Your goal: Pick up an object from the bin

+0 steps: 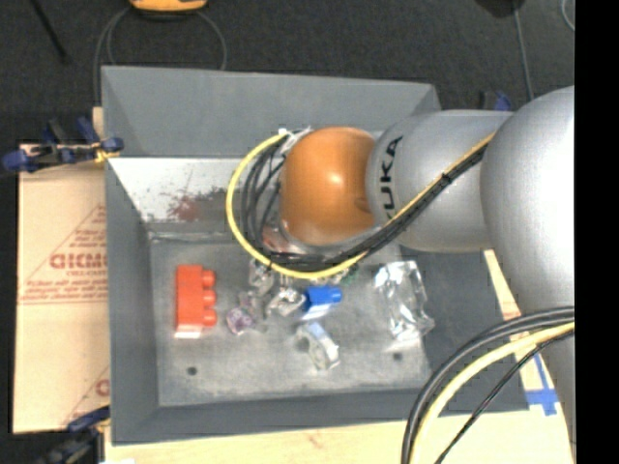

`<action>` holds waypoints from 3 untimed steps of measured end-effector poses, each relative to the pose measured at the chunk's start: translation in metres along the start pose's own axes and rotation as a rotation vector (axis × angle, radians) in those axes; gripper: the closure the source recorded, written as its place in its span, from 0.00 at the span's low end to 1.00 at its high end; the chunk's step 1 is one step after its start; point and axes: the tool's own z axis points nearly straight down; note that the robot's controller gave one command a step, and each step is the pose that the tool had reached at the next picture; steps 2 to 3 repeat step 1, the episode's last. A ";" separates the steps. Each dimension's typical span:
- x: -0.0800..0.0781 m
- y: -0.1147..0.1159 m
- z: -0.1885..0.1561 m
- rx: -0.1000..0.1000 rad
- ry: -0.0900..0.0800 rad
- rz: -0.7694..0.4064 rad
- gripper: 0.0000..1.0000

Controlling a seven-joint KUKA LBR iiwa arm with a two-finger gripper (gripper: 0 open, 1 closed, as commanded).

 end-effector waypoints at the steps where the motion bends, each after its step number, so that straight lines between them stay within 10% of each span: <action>1: -0.002 -0.003 -0.081 0.005 -0.012 0.005 1.00; 3: -0.002 -0.003 -0.081 0.005 -0.012 0.005 1.00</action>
Offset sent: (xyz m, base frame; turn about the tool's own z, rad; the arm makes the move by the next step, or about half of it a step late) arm -0.0001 0.0002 0.0746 0.0000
